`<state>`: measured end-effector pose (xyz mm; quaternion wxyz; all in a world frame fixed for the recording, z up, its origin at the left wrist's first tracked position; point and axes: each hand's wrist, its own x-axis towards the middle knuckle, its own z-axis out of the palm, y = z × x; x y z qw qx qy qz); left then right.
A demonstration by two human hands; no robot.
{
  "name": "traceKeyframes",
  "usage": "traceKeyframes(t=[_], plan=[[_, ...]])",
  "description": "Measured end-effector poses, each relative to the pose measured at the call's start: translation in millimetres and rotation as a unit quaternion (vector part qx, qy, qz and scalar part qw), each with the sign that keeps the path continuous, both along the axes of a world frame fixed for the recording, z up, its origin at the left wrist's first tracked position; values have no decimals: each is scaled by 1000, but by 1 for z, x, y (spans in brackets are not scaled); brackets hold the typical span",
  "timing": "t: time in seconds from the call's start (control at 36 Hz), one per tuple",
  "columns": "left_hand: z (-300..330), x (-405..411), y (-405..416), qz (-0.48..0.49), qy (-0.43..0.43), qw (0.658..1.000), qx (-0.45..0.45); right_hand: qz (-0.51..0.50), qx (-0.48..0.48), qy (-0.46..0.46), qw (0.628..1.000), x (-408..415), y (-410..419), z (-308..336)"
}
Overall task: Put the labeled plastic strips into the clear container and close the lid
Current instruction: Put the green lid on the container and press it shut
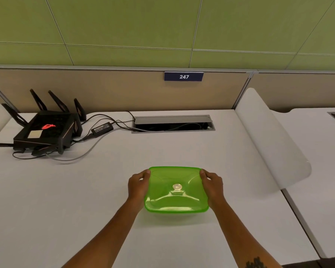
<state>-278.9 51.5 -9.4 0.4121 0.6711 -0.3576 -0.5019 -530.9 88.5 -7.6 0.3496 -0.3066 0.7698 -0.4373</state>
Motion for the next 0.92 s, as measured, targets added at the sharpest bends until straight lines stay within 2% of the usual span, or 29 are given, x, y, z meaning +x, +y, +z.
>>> traceKeyframes(t=[0.28,0.64,0.92], plan=[[2,-4,-6,-27,-133,991,-1,26,-10,41,999,5,1,-2],[5,-9,-11,-23,-209,977,19,27,2,62,998,5,-2,-8],[5,-12,-12,-7,-220,975,35,10,5,32,999,7,-1,-4]])
